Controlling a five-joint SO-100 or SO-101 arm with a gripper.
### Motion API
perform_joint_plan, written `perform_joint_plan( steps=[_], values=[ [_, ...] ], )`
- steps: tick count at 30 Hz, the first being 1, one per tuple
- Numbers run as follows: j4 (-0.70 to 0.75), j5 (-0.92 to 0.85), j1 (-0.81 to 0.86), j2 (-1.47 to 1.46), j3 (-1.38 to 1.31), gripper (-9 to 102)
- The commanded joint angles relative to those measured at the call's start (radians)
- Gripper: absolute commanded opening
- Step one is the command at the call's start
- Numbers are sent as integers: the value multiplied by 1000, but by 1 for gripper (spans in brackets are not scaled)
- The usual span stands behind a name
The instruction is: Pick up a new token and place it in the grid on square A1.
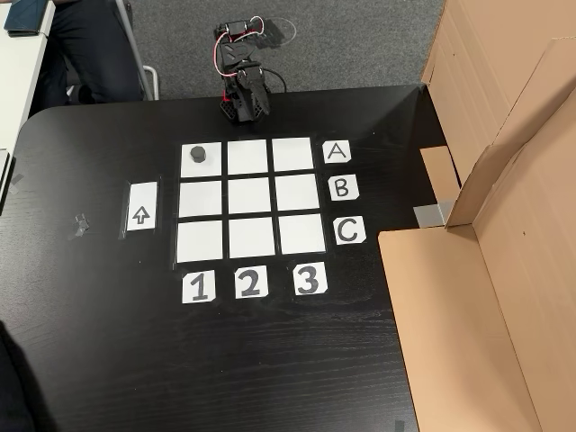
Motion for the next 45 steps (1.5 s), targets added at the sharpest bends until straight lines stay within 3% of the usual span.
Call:
perform_joint_plan(
  steps=[1, 10, 32, 45],
  values=[
    [-3, -35, 8, 75, 28, 36],
    [-40, -60, 100, 275, 147, 36],
    [-3, -327, 91, 276, 256, 36],
    [-2, -319, 89, 276, 265, 36]
  ],
)
